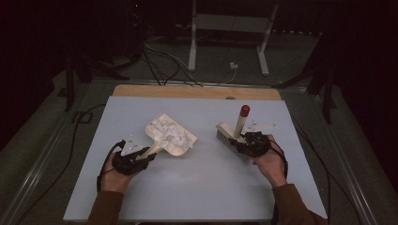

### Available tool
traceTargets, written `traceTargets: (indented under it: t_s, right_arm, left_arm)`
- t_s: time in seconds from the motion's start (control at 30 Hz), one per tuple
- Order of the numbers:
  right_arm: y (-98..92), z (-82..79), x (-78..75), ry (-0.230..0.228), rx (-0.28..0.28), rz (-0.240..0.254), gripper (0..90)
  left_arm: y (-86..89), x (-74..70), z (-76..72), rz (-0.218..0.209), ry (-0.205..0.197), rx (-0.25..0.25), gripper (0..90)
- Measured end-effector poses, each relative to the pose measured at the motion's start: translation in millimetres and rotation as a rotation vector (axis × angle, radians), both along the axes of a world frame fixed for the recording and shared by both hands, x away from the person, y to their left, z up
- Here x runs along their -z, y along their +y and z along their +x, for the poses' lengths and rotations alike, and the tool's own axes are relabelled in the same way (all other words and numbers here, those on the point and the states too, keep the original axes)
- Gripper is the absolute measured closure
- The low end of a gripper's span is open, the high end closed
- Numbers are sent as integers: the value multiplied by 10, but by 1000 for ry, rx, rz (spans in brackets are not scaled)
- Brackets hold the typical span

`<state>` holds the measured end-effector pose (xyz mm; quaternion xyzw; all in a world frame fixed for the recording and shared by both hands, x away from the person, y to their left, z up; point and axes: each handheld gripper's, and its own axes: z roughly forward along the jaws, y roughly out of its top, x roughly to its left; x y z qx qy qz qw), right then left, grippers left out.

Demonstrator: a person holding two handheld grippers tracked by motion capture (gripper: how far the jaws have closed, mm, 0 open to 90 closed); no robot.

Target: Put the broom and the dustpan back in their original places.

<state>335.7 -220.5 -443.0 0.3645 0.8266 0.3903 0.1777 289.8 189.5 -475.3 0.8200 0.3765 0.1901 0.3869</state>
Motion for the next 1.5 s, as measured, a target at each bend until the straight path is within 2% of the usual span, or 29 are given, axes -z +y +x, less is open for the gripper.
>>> traceTargets:
  t_s: [0.2,0.43,0.7,0.77,0.9,0.97,1.17,1.33,1.5]
  right_arm:
    - [-99,-87,104,13,-37,-18,666]
    - [-189,-132,192,22,-59,-46,666]
    - [-251,-122,272,29,-51,-34,663]
    - [-254,-126,262,21,-43,-36,629]
    - [-265,-143,171,-29,-32,19,588]
    - [-264,-151,108,-40,-23,39,586]
    - [-270,-140,-66,-108,32,99,588]
    - [-242,-116,-134,-118,92,140,618]
    - [-193,-71,-110,-115,131,136,682]
  left_arm:
    - [62,-12,-19,-15,-6,-39,662]
    - [169,-3,-37,-32,-21,-118,662]
    - [281,20,-43,-38,-27,-203,662]
    - [304,23,-47,-39,-28,-216,662]
    - [326,27,-54,-38,-38,-240,662]
    - [336,26,-56,-34,-40,-248,662]
    - [357,33,-68,-43,-42,-280,662]
    - [367,40,-106,-53,-48,-316,662]
    - [394,62,-152,-57,-48,-342,662]
